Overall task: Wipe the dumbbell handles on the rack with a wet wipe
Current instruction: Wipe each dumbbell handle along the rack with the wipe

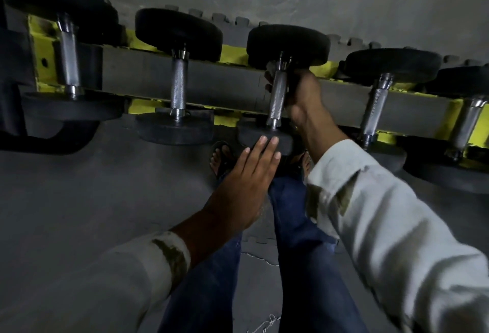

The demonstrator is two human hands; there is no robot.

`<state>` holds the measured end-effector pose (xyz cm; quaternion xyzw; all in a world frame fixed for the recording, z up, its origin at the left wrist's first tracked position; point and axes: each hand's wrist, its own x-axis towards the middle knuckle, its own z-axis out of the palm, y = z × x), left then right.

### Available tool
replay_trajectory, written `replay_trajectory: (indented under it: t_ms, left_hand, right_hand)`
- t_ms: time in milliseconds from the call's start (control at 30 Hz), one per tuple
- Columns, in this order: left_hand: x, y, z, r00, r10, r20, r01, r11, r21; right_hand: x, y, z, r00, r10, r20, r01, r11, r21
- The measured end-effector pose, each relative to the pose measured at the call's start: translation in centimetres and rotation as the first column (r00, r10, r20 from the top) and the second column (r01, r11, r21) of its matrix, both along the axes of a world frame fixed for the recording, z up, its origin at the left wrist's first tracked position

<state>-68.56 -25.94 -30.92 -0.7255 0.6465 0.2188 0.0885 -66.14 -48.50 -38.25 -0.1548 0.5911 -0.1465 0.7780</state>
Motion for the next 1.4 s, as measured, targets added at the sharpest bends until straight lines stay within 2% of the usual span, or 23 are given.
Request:
replay_trajectory:
  t_ms: [67, 100, 133, 200, 233, 300, 333, 367, 433, 500, 567, 600, 633, 733, 800, 900, 1033, 1100, 1200, 1300, 1333, 1367, 1400]
  left_hand:
    - [0.0, 0.1, 0.0, 1.0, 0.003, 0.004, -0.003, 1.0, -0.011]
    - [-0.1, 0.1, 0.0, 1.0, 0.004, 0.006, -0.004, 1.0, -0.015]
    - [0.0, 0.1, 0.0, 1.0, 0.007, 0.004, -0.007, 1.0, -0.013]
    - [0.0, 0.1, 0.1, 1.0, 0.016, -0.006, -0.016, 1.0, 0.003]
    - [0.0, 0.0, 0.2, 1.0, 0.015, -0.001, -0.015, 1.0, 0.006]
    - [0.0, 0.0, 0.4, 1.0, 0.002, 0.018, -0.002, 1.0, 0.012]
    - [0.0, -0.1, 0.4, 1.0, -0.002, 0.023, 0.001, 1.0, 0.015]
    - [0.1, -0.1, 0.5, 1.0, 0.002, 0.023, -0.003, 1.0, 0.021]
    - [0.2, -0.1, 0.6, 1.0, 0.005, 0.023, -0.006, 0.999, 0.035]
    - [0.1, -0.2, 0.7, 0.999, 0.001, 0.034, -0.002, 0.999, 0.045]
    - [0.1, -0.2, 1.0, 0.999, -0.012, 0.043, 0.009, 0.998, 0.056]
    - [0.1, -0.2, 1.1, 0.999, -0.019, 0.045, 0.017, 0.998, 0.055]
    - [0.1, -0.2, 1.2, 0.999, -0.024, 0.048, 0.021, 0.998, 0.051]
    - [0.3, -0.1, 1.4, 0.998, -0.026, 0.056, 0.024, 0.999, 0.046]
    - [0.3, -0.1, 1.4, 0.997, -0.039, 0.065, 0.036, 0.998, 0.049]
    - [0.1, -0.2, 1.2, 0.997, -0.024, 0.067, 0.022, 0.999, 0.041]
    - [-0.2, -0.2, 1.2, 0.998, -0.006, 0.068, 0.002, 0.998, 0.064]
    - [-0.3, -0.4, 1.4, 0.998, 0.011, 0.054, -0.015, 0.997, 0.07]
    - [-0.7, -0.6, 1.5, 0.997, 0.042, 0.06, -0.046, 0.996, 0.071]
    - [-1.2, -0.4, 1.3, 0.996, 0.059, 0.072, -0.064, 0.995, 0.078]
    - [-1.3, -0.5, 1.4, 0.995, 0.063, 0.077, -0.069, 0.995, 0.077]
    - [-1.3, -0.5, 1.4, 0.994, 0.067, 0.085, -0.074, 0.994, 0.079]
    - [-1.4, -0.5, 1.4, 0.994, 0.069, 0.089, -0.076, 0.993, 0.085]
  right_hand:
    - [-0.7, 0.6, -0.4, 0.981, -0.025, -0.192, -0.028, 0.963, -0.268]
    - [-1.3, 0.7, -0.2, 0.937, 0.02, -0.35, -0.182, 0.881, -0.436]
    - [-1.8, 0.8, 0.1, 0.865, 0.056, -0.499, -0.371, 0.741, -0.56]
    - [-2.9, 1.4, 0.9, 0.749, 0.147, -0.646, -0.65, 0.347, -0.676]
    - [-3.3, 1.7, 1.1, 0.667, 0.209, -0.715, -0.741, 0.082, -0.667]
    - [-3.9, 1.2, 1.5, 0.423, 0.207, -0.882, -0.771, -0.43, -0.47]
    - [-3.8, 0.6, 1.2, 0.342, 0.128, -0.931, -0.732, -0.585, -0.349]
    - [-3.6, -0.1, 1.2, 0.29, 0.059, -0.955, -0.706, -0.661, -0.255]
    - [-3.5, -0.9, 1.2, 0.226, 0.01, -0.974, -0.704, -0.69, -0.17]
    - [-3.6, -0.4, 1.7, 0.114, 0.139, -0.984, -0.628, -0.757, -0.18]
    - [-3.5, 0.2, 2.5, -0.162, 0.273, -0.948, -0.485, -0.859, -0.164]
    - [-3.3, 0.2, 3.2, -0.282, 0.277, -0.918, -0.438, -0.889, -0.134]
    - [-2.9, -0.1, 3.8, -0.3, 0.238, -0.924, -0.405, -0.909, -0.103]
    - [-1.7, -0.9, 4.8, -0.141, 0.08, -0.987, -0.465, -0.886, -0.005]
    - [-1.4, -0.4, 5.2, -0.124, 0.011, -0.992, -0.52, -0.852, 0.055]
    - [0.0, 1.1, 5.2, -0.25, -0.027, -0.968, -0.479, -0.865, 0.148]
    - [2.9, 0.6, 4.7, -0.356, -0.066, -0.932, -0.557, -0.787, 0.268]
    - [3.2, 1.4, 5.2, -0.365, -0.046, -0.93, -0.516, -0.822, 0.243]
    - [1.8, 2.2, 5.6, -0.339, 0.051, -0.939, -0.449, -0.886, 0.113]
    - [1.4, 2.1, 6.3, -0.493, 0.03, -0.87, -0.37, -0.912, 0.178]
    - [1.3, 2.1, 6.2, -0.525, 0.074, -0.848, -0.375, -0.914, 0.152]
    - [1.4, 2.2, 6.3, -0.543, 0.105, -0.833, -0.37, -0.921, 0.125]
    - [1.3, 1.8, 6.4, -0.518, 0.126, -0.846, -0.369, -0.925, 0.088]
